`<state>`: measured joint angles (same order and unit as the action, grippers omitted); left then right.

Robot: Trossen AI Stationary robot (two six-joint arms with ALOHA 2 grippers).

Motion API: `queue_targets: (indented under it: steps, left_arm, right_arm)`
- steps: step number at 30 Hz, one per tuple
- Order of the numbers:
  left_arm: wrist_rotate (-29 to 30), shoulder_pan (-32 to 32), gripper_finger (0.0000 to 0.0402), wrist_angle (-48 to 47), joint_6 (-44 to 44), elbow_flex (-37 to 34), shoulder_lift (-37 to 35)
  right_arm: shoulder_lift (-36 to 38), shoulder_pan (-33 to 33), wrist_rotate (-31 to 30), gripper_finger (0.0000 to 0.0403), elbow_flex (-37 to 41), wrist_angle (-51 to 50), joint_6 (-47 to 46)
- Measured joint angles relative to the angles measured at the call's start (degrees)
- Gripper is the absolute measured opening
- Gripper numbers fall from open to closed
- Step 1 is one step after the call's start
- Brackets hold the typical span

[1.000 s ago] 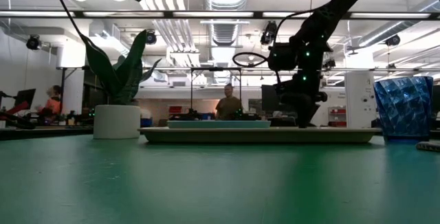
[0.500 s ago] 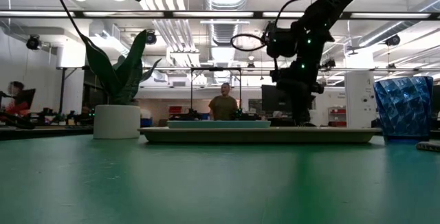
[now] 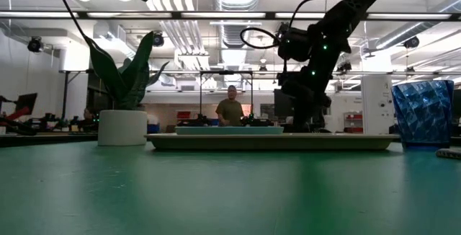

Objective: Pick and place plate/cup/fork/spoon on tray
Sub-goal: Adjust the orange spoon on the light white tray

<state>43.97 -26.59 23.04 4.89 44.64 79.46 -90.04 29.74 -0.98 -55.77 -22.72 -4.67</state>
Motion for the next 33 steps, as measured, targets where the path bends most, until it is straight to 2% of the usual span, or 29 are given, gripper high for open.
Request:
queue_targets:
  steps: [16,23,33]
  left_arm:
    - [-0.01,0.00,0.0000,0.01,0.00,0.00,0.00]
    - [0.00,0.00,0.0000,-0.01,-0.02,0.00,0.00]
    - [-0.01,0.01,0.0000,0.01,-0.04,0.00,0.00]
  right_arm:
    - [-0.02,-0.12,-0.56,0.0011,2.70,6.02,-1.41]
    - [-2.05,-0.12,-0.74,0.0011,4.24,11.83,-1.33]
    - [-4.14,-0.12,-3.53,0.0011,5.27,12.11,-0.33]
